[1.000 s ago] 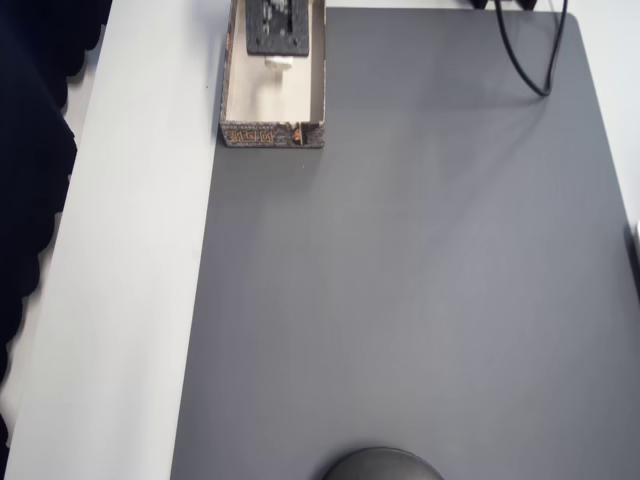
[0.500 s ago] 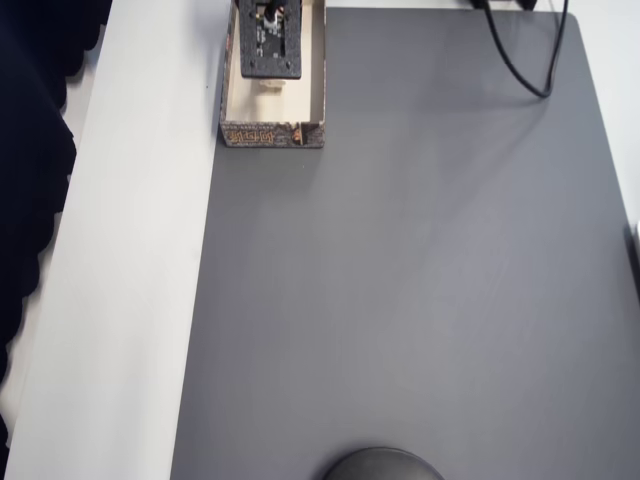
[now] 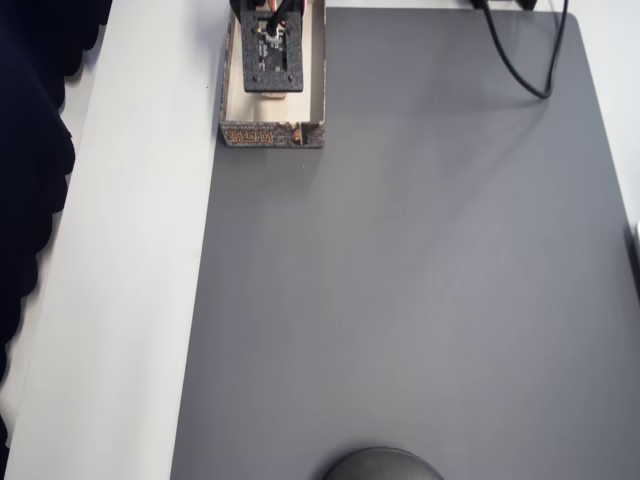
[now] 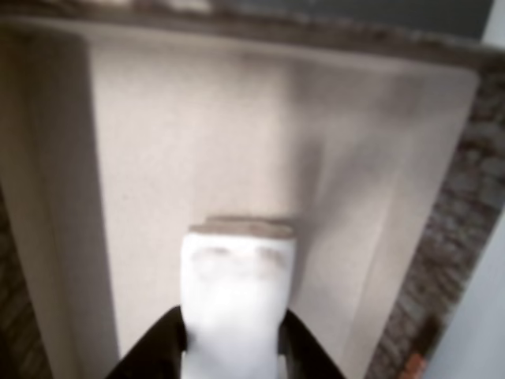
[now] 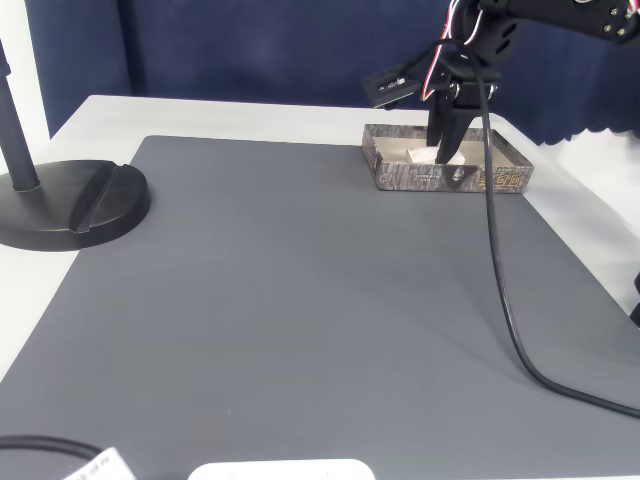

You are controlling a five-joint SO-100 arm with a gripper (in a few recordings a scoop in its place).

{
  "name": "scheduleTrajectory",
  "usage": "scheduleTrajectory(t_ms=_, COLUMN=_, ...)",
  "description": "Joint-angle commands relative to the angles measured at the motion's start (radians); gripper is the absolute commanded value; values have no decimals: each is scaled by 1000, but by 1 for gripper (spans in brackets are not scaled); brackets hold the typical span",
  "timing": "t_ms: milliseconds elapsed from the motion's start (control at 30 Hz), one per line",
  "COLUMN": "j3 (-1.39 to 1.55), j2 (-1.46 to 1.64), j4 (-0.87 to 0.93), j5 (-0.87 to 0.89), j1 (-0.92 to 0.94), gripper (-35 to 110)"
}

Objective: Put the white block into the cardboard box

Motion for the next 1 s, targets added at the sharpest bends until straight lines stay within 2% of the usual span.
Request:
scheduleTrajectory(t_ms=0, j3=-67, j2=20, j4=-21, j5=-11, j1=-14, gripper=3)
scheduleTrajectory(t_ms=333, j3=-63, j2=23, j4=-72, j5=-95, j1=-21, gripper=26)
scheduleTrajectory(t_ms=800, j3=-123, j2=78, j4=-75, j5=-110, j1=-31, gripper=35)
scheduleTrajectory(t_ms=967, j3=-126, j2=127, j4=-72, j5=-176, j1=-38, gripper=42)
